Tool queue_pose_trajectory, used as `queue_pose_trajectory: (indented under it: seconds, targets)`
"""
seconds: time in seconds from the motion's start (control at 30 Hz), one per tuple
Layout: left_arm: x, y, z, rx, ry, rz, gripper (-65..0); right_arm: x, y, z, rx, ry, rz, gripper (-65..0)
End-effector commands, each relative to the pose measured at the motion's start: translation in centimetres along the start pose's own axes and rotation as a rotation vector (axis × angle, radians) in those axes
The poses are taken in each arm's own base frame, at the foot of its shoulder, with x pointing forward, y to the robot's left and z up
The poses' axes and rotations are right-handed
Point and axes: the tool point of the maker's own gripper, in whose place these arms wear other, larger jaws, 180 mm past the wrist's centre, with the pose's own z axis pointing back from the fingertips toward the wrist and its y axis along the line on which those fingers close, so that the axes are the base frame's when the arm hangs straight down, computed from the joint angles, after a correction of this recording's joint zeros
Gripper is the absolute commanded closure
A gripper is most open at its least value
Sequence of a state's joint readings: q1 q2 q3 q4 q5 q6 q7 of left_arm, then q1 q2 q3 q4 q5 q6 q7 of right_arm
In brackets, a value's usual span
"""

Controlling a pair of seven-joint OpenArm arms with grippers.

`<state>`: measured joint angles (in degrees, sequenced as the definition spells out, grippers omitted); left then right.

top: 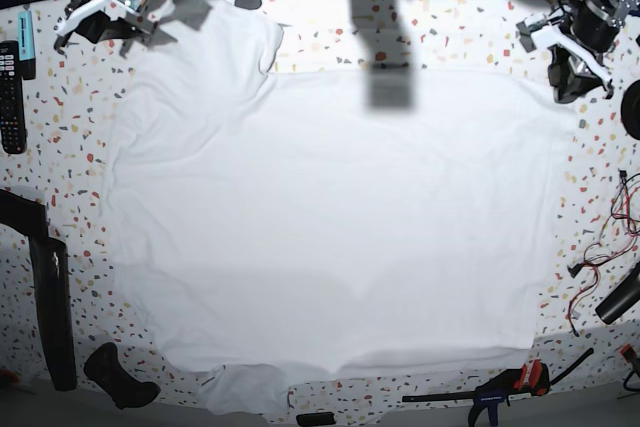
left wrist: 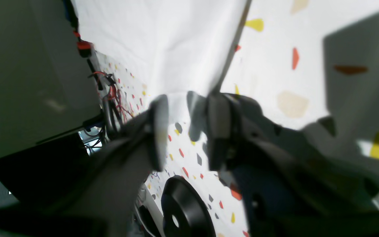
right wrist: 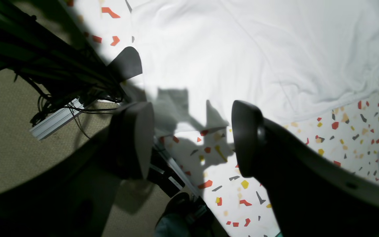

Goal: Fold the T-shirt properly
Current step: 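Lower both grippers and pinch the shirt at each shoulder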

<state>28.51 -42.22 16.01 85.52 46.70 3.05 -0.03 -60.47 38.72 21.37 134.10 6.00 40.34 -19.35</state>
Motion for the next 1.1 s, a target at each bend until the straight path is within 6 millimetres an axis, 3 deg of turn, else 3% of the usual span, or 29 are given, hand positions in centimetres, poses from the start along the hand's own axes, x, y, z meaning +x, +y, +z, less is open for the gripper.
queue_pose_trajectory:
  seconds: [0.0, 0.07, 0.1, 0.47, 0.7, 0.9, 1.07]
  targets:
    - [0.7, 0.2, -0.1, 0.013, -0.023, 0.018, -10.6, 0.7, -0.1, 0.2, -0.002, -0.024, 0.01, -37.2]
    - [0.4, 0.3, -0.1, 0.013, -0.015, 0.013, -0.6, 0.7, -0.1, 0.2, -0.002, -0.024, 0.01, -37.2]
    - [0.3, 0.3, -0.1, 0.014, -0.012, 0.009, 0.0, 0.7, -0.1, 0.2, -0.002, -0.024, 0.01, -37.2]
    - [-0.2, 2.1, 0.3, 0.038, 0.011, -0.02, 0.0, 0.6, -0.1, 0.2, -0.003, -0.021, 0.012, -37.2]
    - [1.7, 3.9, 0.4, 0.08, -0.028, 0.087, 0.0, -3.5, -0.8, 0.4, -0.053, 0.223, 0.156, -37.2]
    - [2.4, 4.6, 0.5, 0.096, -0.047, 0.09, 0.0, -2.3, 1.8, -1.4, -0.017, 0.194, 0.252, -37.1]
    - [2.4, 4.6, 0.5, 0.096, -0.047, 0.09, 0.0, -1.0, 2.2, -3.6, -0.075, 0.161, 0.291, -37.1]
